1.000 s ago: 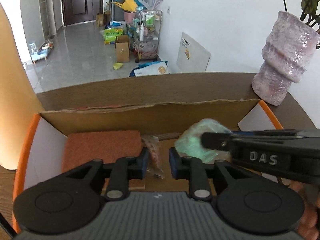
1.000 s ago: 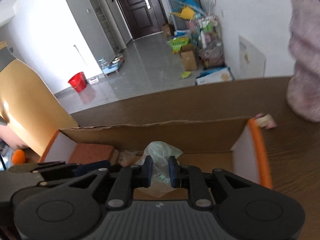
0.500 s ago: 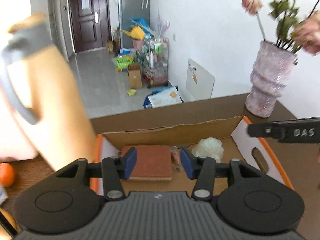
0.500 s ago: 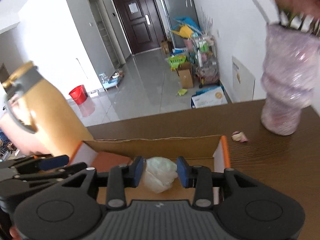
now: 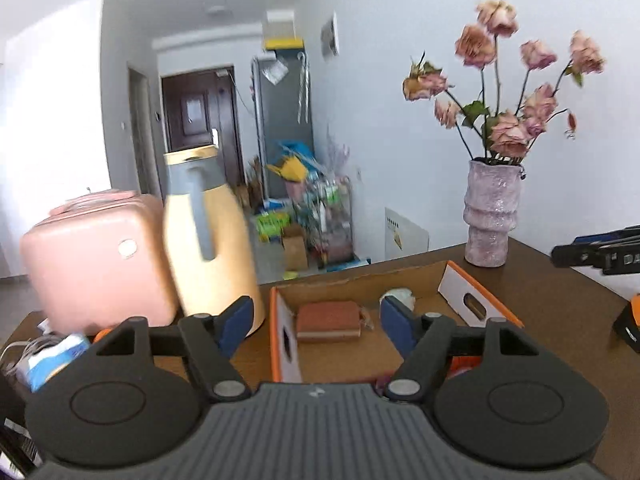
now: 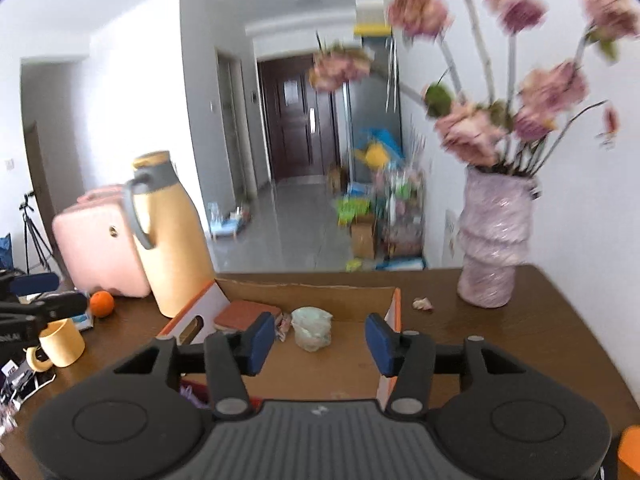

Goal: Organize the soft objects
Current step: 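Withdraw both tools from the box back to the soft pile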

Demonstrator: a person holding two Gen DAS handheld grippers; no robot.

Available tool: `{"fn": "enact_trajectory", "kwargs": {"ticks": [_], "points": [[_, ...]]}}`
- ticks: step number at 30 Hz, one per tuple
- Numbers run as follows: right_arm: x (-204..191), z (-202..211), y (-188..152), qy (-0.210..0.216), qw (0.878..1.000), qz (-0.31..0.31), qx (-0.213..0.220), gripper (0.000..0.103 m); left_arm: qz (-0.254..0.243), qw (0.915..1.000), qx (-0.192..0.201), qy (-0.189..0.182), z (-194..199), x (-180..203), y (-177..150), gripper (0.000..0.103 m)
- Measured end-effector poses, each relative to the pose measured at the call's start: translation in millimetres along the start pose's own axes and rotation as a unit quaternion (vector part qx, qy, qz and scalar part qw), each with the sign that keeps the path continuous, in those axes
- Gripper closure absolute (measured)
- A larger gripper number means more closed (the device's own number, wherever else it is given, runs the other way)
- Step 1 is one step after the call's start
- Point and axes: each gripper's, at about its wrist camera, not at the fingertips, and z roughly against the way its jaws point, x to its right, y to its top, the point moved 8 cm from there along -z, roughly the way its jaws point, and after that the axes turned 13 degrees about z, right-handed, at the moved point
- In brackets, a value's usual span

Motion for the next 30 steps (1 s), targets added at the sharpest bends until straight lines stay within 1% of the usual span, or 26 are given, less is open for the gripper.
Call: {"fn": "enact_trajectory", "kwargs": {"ticks": [2,3,6,7,8,10,11,14,15,17,18,20,22,23,26,28,30], "points": [[-9.5,32.0,-17.2,-0.012,0.999,0.009,0.032,0.047,0.003,0.9997,0.024,0.000,27.0,-9.6,-17.1,0.030],[-14.0,43.4,-25.6,-0.018,0.999,0.012,0.040,0.047,0.004,0.9995,0.032,0.000,40.1,-13.9,-27.3,0.029],[-34.8,80.7,-57.7,-0.028,0.997,0.029,0.068,0.045,-0.002,0.9975,0.071,-0.001,83.8,-21.7,-56.2,0.023],[-42.7,92.0,-68.2,-0.029,0.996,0.036,0.077,0.044,-0.005,0.9963,0.086,0.006,99.3,-23.3,-67.0,0.021],[-50.3,104.5,-79.4,-0.031,0.995,0.038,0.089,0.040,-0.006,0.9951,0.099,0.009,111.4,-25.1,-76.8,0.019],[-66.8,125.5,-102.1,-0.027,0.993,0.044,0.102,0.036,0.002,0.9934,0.114,0.005,134.8,-27.3,-97.5,0.017],[-74.4,134.6,-112.9,-0.027,0.993,0.045,0.109,0.036,0.009,0.9928,0.119,-0.003,145.9,-29.5,-110.1,0.016],[-96.2,155.2,-147.4,-0.029,0.991,0.054,0.117,0.036,0.032,0.9920,0.121,-0.020,167.5,-33.8,-140.8,0.014],[-102.1,160.9,-158.4,-0.028,0.991,0.047,0.120,0.036,0.042,0.9910,0.124,-0.028,174.9,-37.0,-151.9,0.014],[-111.9,168.9,-178.3,-0.024,0.993,0.026,0.111,0.036,0.066,0.9893,0.127,-0.027,184.3,-42.3,-171.7,0.014],[-116.3,173.6,-187.2,-0.023,0.994,0.018,0.108,0.036,0.070,0.9893,0.126,-0.023,188.0,-42.8,-181.5,0.014],[-122.8,180.2,-202.5,-0.023,0.995,0.010,0.094,0.036,0.053,0.9904,0.127,-0.013,197.6,-40.6,-202.1,0.014],[-131.5,185.5,-212.0,-0.019,0.996,0.017,0.083,0.036,0.030,0.9923,0.120,0.000,205.9,-37.3,-217.0,0.014],[-134.9,187.2,-215.7,-0.018,0.996,0.022,0.080,0.035,0.024,0.9926,0.119,-0.002,211.6,-38.0,-223.7,0.014],[-139.3,185.3,-220.9,-0.016,0.997,0.019,0.072,0.035,0.036,0.9932,0.109,-0.018,220.2,-37.9,-233.3,0.014],[-139.2,180.7,-220.5,-0.010,0.998,0.010,0.067,0.035,0.046,0.9929,0.108,-0.023,218.1,-35.7,-231.3,0.014],[-137.9,177.1,-219.1,-0.009,0.998,0.007,0.067,0.035,0.044,0.9930,0.107,-0.021,213.3,-33.6,-228.7,0.014]]}}
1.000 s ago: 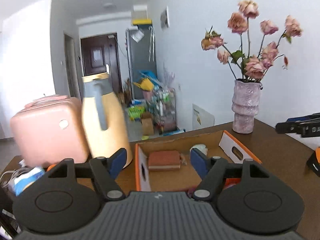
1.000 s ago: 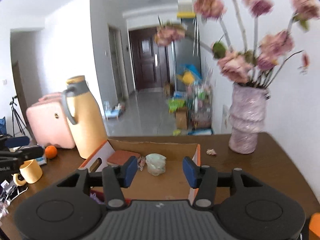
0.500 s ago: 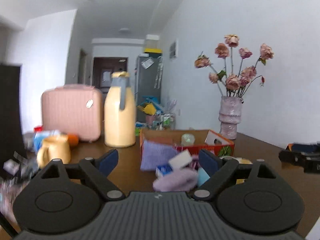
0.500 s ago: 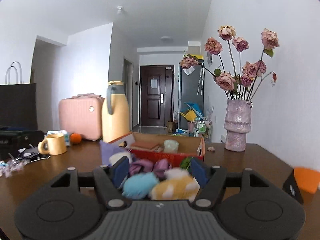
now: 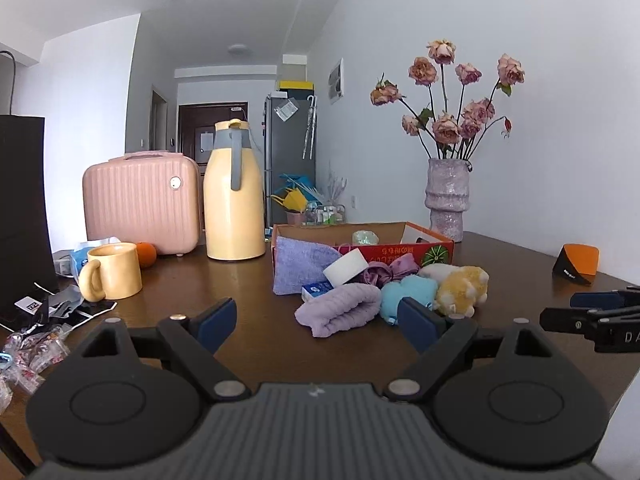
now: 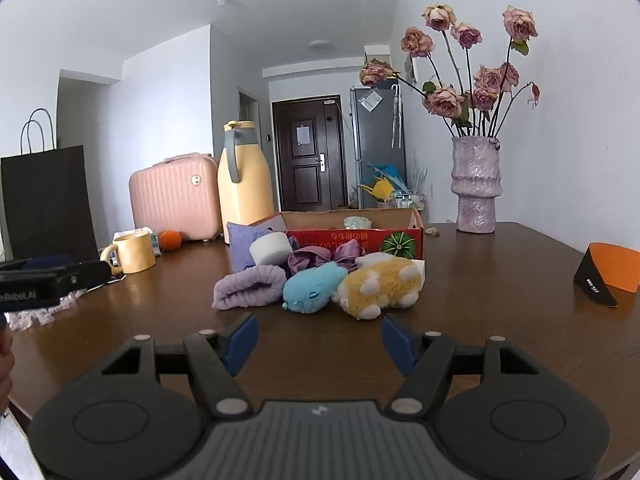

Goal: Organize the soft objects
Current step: 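Withdraw both tools from the box back to the soft pile, then grasp the lavender towel with both tools and lift it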

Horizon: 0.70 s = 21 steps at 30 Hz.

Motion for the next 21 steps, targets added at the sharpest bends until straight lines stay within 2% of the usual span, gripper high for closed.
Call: {"fn": "enact_trajectory", "kwargs": {"ticks": [7,9,10,13,15,16,17,19,21], "points": [[11.6,-32.9,-0.2,0.010,0.999,-0.023,-0.021,0.035,-0.003,0.9994,-0.034,0.007,-32.5,-3.0,-7.8,0.015],[13.8,-47.7,4.2,0.018,0.999,-0.024,-0.025,0.040,-0.008,0.9983,-0.051,0.024,-49.3,-5.4,-9.7,0.016],[15.5,-55.9,7.7,0.020,0.999,-0.026,-0.027,0.045,-0.007,0.9977,-0.061,0.030,-59.5,-7.4,-9.5,0.017],[17.9,-88.2,23.7,0.044,0.998,-0.041,-0.030,0.047,0.029,0.9957,-0.085,0.023,-86.8,-15.4,-4.5,0.017],[12.5,-119.4,34.4,0.079,0.994,-0.061,-0.043,0.048,0.061,0.9924,-0.106,0.017,-112.4,-21.7,2.7,0.018],[6.9,-137.3,39.4,0.101,0.991,-0.067,-0.050,0.052,0.069,0.9908,-0.115,0.015,-125.4,-23.9,4.8,0.022],[0.2,-156.5,44.7,0.122,0.989,-0.068,-0.053,0.055,0.079,0.9880,-0.131,0.016,-142.2,-26.6,6.0,0.030],[-11.0,-190.6,52.7,0.135,0.987,-0.059,-0.066,0.063,0.105,0.9820,-0.156,0.015,-171.7,-31.2,5.3,0.036],[-19.4,-221.3,57.7,0.135,0.986,-0.049,-0.081,0.065,0.146,0.9700,-0.193,0.021,-199.0,-39.5,-0.8,0.041]]}}
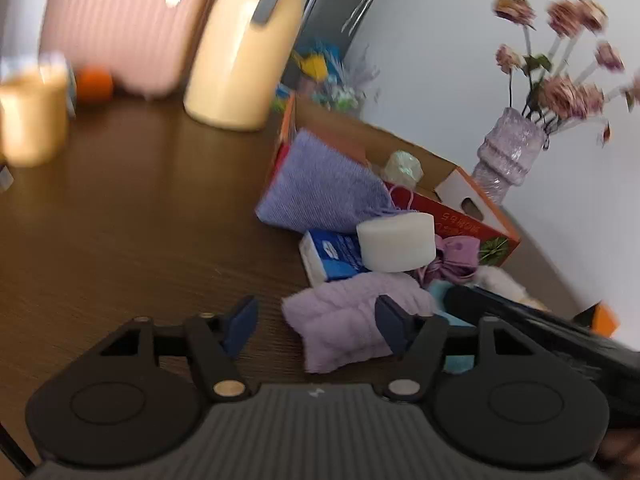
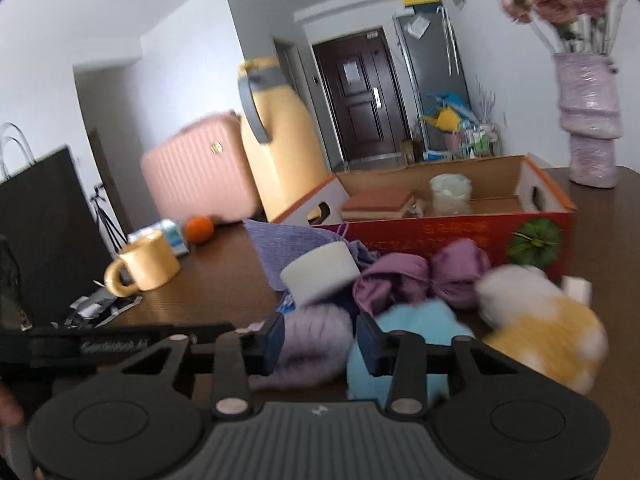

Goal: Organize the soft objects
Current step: 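Grasp the lavender towel with both tools and lift it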

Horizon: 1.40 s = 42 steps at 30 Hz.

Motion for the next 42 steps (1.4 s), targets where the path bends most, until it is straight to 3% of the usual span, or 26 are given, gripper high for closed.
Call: {"fn": "enact_trajectory", "kwargs": {"ticks": [4,9,13,16,21,24,33,36,40,42], "points": [[4.7,-38.4,-2.3,0.005,0.999,-0.006,-0.032,0.066,0.079,0.9941,-0.063,-0.039,-28.9,-13.6,1.4,0.054],[3.5,-49.3,-11.8,0.025,0.999,-0.015,-0.030,0.066,0.121,0.9847,-0.106,-0.067,-41.0,-24.2,-3.1,0.073],[-2.7,-51.2,-13.5,0.025,0.999,0.006,-0.033,0.078,0.118,0.9846,-0.105,-0.075,-39.4,-23.2,-1.9,0.085],[-4.5,-47.1,-11.2,0.033,0.999,0.005,-0.029,0.082,0.106,0.9864,-0.096,-0.081,-36.7,-18.4,0.2,0.087],[-28.9,-4.2,-6.5,0.031,0.999,0.034,0.001,0.083,0.075,0.9923,-0.067,-0.071,-15.5,-8.4,2.2,0.087],[-39.2,30.8,-22.2,0.035,0.999,0.011,-0.002,0.083,0.043,0.9945,-0.056,-0.078,15.1,-1.9,-7.7,0.087],[-51.8,111.8,-85.6,0.030,0.998,-0.045,-0.038,0.082,-0.001,0.9877,-0.111,-0.111,87.3,13.9,-77.4,0.085],[-52.1,118.3,-100.1,0.014,0.998,-0.051,-0.040,0.078,-0.022,0.9889,-0.115,-0.092,89.9,15.7,-98.5,0.078],[-50.0,127.6,-98.8,0.011,0.998,-0.052,-0.028,0.073,-0.033,0.9915,-0.098,-0.079,94.9,14.9,-105.9,0.055],[-48.3,125.1,-99.0,0.010,0.998,-0.057,-0.027,0.073,-0.036,0.9918,-0.092,-0.081,97.8,16.6,-104.0,0.055]]}}
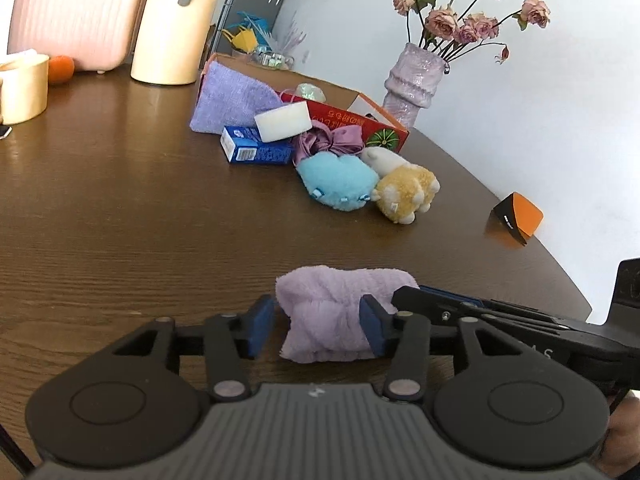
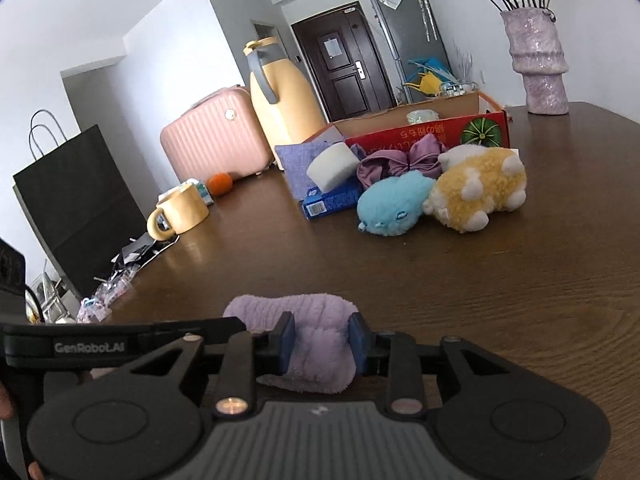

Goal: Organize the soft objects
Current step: 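Grasp the lavender towel with both tools and lift it, then carry the lavender towel into the box and open both tools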

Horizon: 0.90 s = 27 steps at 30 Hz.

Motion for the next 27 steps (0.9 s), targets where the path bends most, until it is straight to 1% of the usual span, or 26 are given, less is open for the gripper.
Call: {"fn": "enact_trajectory", "kwargs": {"ticks": [1,2,4,5,7,8,13,15,18,21,23,25,27], "points": [[1.8,-2.4,-1.0,0.001,1.000,-0.006,-0.002,0.073,0.000,1.0000,0.002,-0.001,0.2,0.4,0.1,0.057],[2.4,-4.9,-2.4,0.004,1.000,-0.010,-0.004,0.074,0.000,1.0000,0.001,-0.001,-1.2,0.6,-0.1,0.066],[3.6,-7.9,-4.8,0.007,1.000,-0.020,-0.005,0.075,0.007,0.9999,-0.010,-0.003,-7.5,1.0,-1.7,0.071],[4.4,-8.8,-5.3,0.007,1.000,-0.022,-0.003,0.076,0.012,0.9997,-0.018,-0.007,-10.2,0.9,-3.1,0.077],[5.1,-9.6,-5.6,0.010,1.000,-0.026,-0.002,0.078,0.022,0.9994,-0.025,-0.013,-14.0,-0.5,-3.9,0.080],[5.0,-10.3,-4.9,0.011,1.000,-0.023,-0.002,0.079,0.021,0.9994,-0.023,-0.016,-13.8,-0.5,-3.2,0.082],[7.0,-12.1,0.0,0.010,1.000,-0.016,0.006,0.082,0.017,0.9995,-0.016,-0.023,-13.6,1.9,2.5,0.085],[12.2,-10.0,10.3,0.012,1.000,-0.017,0.016,0.083,0.013,0.9994,-0.014,-0.030,-14.1,6.1,6.6,0.085],[29.2,-3.9,49.6,-0.014,0.998,0.014,0.056,0.083,0.011,0.9982,-0.014,-0.057,-19.4,19.8,29.9,0.085],[63.3,-9.0,103.0,-0.043,0.994,0.041,0.090,0.083,-0.017,0.9959,-0.003,-0.088,-35.5,49.6,75.3,0.085],[94.4,-20.6,143.6,-0.055,0.992,0.048,0.101,0.083,-0.029,0.9941,0.003,-0.104,-57.4,73.6,114.4,0.085],[127.1,-40.4,179.9,-0.065,0.992,0.049,0.100,0.083,-0.042,0.9932,0.000,-0.109,-88.3,96.8,154.6,0.085],[166.3,-71.1,213.5,-0.072,0.993,0.044,0.084,0.083,-0.047,0.9927,-0.011,-0.111,-123.5,115.5,190.8,0.085]]}}
